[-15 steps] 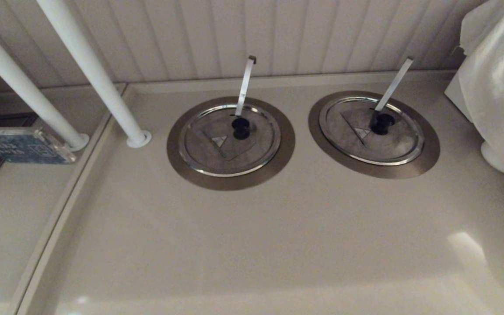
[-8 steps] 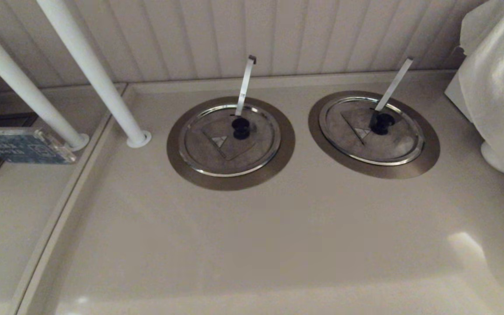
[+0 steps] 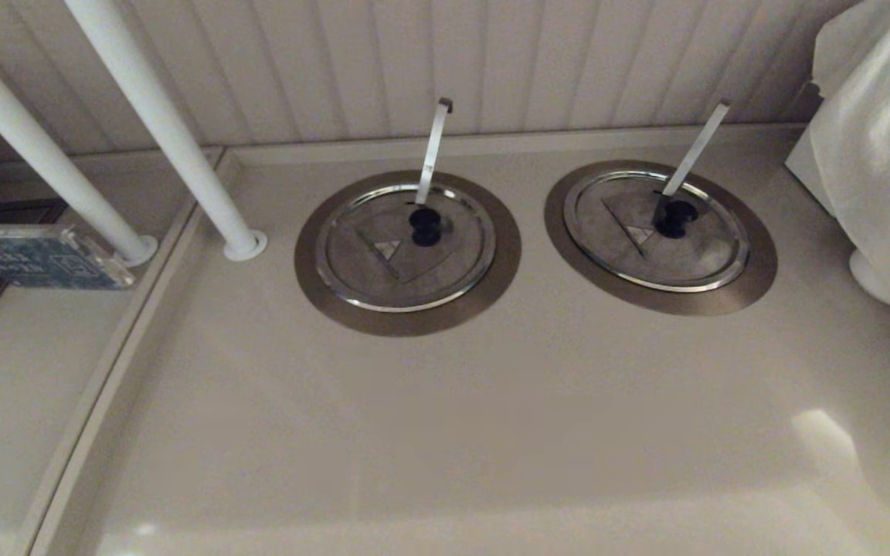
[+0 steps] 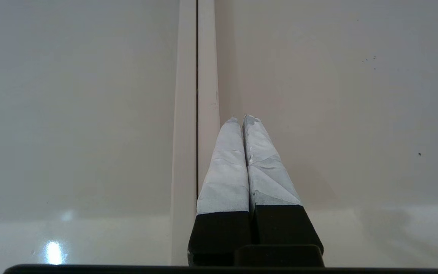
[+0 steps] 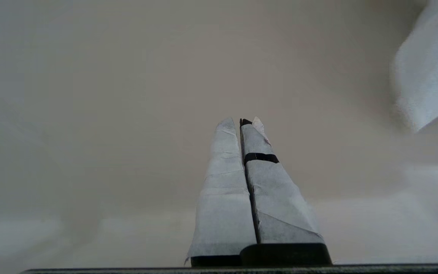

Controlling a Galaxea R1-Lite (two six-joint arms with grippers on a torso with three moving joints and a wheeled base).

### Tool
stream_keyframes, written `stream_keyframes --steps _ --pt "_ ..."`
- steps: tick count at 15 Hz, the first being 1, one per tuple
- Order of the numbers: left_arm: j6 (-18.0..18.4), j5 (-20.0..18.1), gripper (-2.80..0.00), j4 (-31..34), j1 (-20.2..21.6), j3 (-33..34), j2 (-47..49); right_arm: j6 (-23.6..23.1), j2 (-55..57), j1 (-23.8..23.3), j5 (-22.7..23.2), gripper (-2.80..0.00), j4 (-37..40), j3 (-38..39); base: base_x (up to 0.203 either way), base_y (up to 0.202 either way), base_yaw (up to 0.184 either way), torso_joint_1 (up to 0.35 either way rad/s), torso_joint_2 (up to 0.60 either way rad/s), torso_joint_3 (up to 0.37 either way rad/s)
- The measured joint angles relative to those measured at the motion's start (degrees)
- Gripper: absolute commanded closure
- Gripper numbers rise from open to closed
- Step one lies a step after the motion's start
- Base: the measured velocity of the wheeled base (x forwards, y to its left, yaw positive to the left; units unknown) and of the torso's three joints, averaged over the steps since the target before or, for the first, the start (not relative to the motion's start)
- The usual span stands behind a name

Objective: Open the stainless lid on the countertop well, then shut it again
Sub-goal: Open the lid

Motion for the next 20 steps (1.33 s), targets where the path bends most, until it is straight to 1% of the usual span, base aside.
stream_keyframes --steps 3,6,7,8,10,13,15,17,18,19,20 --pt "0.02 0.01 0.0 -0.02 0.0 -0.02 0.0 0.15 2.56 -0.07 -0.33 0.0 1.71 -8.89 0.0 0.0 0.0 0.0 0.0 0.0" --pt "0.05 0.01 0.0 -0.02 0.0 -0.02 0.0 -0.65 14.77 -0.15 -0.53 0.0 4.52 -21.33 0.0 0.0 0.0 0.0 0.0 0.0" --pt "0.05 0.01 0.0 -0.02 0.0 -0.02 0.0 -1.26 20.78 -0.18 -0.52 -2.08 6.67 -26.77 0.0 0.0 0.0 0.0 0.0 0.0" --pt "0.01 0.01 0.0 -0.02 0.0 -0.02 0.0 -2.12 27.14 -0.12 -0.41 -2.8 9.3 -31.85 0.0 0.0 0.0 0.0 0.0 0.0" --pt "0.02 0.01 0.0 -0.02 0.0 -0.02 0.0 -3.6 40.12 0.28 -0.22 -2.8 13.55 -41.04 0.0 0.0 0.0 0.0 0.0 0.0" --pt "0.02 0.01 0.0 -0.02 0.0 -0.02 0.0 -2.97 56.65 0.89 -0.52 -2.8 16.46 -56.13 0.0 0.0 0.0 0.0 0.0 0.0" --pt "0.02 0.01 0.0 -0.01 0.0 0.0 0.0 -2.7 65.96 1.59 -2.06 -2.8 17.85 -65.48 0.0 0.0 0.0 0.0 0.0 0.0" --pt "0.0 0.01 0.0 -0.02 0.0 0.0 0.0 -2.25 74.28 2.23 -4.6 -2.8 18.15 -72.68 0.0 0.0 0.0 0.0 0.0 0.0" --pt "0.0 0.01 0.0 -0.02 0.0 0.0 0.0 -1.46 78.07 2.41 -5.64 -2.8 16.81 -75.25 0.0 0.0 0.0 0.0 0.0 0.0" --pt "0.0 0.01 0.0 -0.02 0.0 0.0 0.0 -0.47 80.92 2.71 -6.1 -2.8 13.39 -76.2 0.0 0.0 0.0 0.0 0.0 0.0" --pt "0.01 0.01 0.0 0.0 0.0 0.0 0.0 0.31 83.29 3.23 -6.5 -2.8 7.51 -75.77 0.0 0.0 0.0 0.0 0.0 0.0"
